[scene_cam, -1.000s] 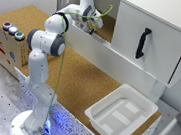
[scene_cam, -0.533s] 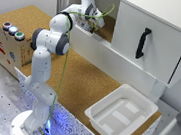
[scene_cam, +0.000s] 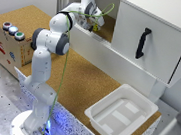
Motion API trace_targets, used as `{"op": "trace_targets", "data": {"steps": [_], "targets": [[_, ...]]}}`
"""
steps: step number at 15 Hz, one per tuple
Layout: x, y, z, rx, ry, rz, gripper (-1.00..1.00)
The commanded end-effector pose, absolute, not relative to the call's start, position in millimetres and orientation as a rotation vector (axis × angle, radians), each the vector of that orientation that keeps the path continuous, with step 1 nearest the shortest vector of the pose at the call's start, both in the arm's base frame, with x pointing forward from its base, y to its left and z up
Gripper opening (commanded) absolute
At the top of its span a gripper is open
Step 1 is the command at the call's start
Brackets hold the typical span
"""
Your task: Put the grasped yellow block inside the left cabinet
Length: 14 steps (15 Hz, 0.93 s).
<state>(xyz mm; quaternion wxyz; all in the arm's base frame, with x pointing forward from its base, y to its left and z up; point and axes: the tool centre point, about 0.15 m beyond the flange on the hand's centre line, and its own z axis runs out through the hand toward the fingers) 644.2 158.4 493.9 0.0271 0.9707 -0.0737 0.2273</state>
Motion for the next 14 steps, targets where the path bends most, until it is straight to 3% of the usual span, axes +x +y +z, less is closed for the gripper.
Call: {"op": "trace_targets", "data": {"steps": [1, 14], "targets": [[596, 139, 510, 2.983, -0.312, 0.640, 1.00], [497, 53, 521, 2.863, -0.754, 0.513, 1.00]]}}
